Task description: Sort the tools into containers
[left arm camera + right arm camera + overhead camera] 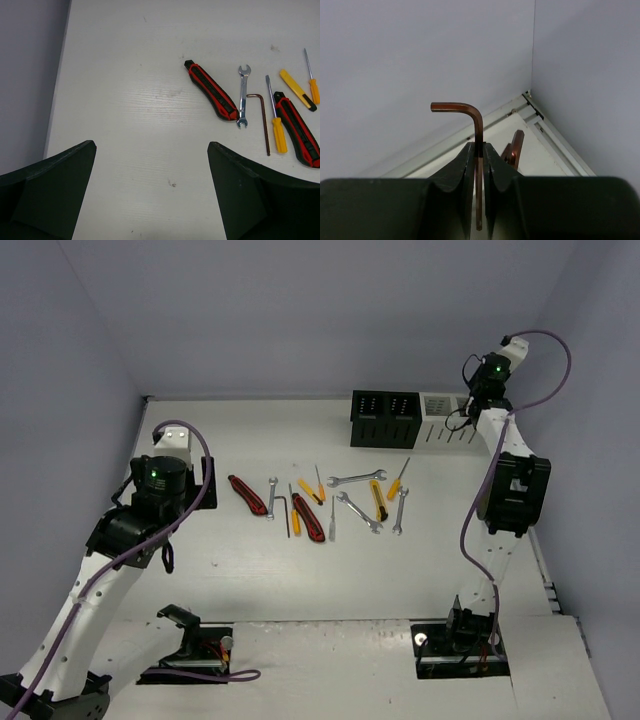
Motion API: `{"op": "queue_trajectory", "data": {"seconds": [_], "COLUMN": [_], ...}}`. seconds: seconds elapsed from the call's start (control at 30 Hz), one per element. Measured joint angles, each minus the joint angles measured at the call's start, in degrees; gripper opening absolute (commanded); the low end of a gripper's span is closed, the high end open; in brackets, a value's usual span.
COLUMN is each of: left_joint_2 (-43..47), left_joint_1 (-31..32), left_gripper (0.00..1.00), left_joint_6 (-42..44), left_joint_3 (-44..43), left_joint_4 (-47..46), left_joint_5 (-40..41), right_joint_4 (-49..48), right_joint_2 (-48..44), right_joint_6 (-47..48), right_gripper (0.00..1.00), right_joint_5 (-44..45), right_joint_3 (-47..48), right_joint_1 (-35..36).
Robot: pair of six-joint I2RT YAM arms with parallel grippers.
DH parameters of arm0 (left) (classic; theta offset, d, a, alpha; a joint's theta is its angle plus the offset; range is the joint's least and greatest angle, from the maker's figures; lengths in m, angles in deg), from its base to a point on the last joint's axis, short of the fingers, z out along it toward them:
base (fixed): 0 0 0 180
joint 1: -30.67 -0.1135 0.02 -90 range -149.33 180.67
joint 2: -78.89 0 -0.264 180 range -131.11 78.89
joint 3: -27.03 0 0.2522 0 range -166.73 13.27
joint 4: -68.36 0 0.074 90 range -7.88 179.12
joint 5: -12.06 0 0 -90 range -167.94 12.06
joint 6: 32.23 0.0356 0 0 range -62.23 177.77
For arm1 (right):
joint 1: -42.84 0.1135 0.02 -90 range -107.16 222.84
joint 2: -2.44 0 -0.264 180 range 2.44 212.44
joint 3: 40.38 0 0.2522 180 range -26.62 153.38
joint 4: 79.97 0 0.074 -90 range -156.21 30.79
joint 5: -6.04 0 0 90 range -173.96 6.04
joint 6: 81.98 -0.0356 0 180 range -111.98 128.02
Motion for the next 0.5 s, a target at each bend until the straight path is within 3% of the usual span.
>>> {"op": "queue_trajectory", "data": {"seconds": [0.27, 0.5], "left_joint_2": [-0.66, -0.52], "left_joint_1": [0.0, 0.0], "left_gripper": [0.91, 0.91], "left_joint_6": [-0.2, -0.25], "left_joint_3": [0.0, 0.0], "left_joint_4": [0.0, 0.0], "left_joint_5": [-0.03, -0.31], "right_joint_4": [-0.87, 0.79], "right_joint_2": [0.24, -2.29], "right_joint_6": [0.83, 2.04], "right_gripper": [0.35, 0.42], "right_joint_5": [-1.02, -2.49], "right_joint_3": [-3.84, -7.31], "right_joint_1": [0.0, 0.02]}}
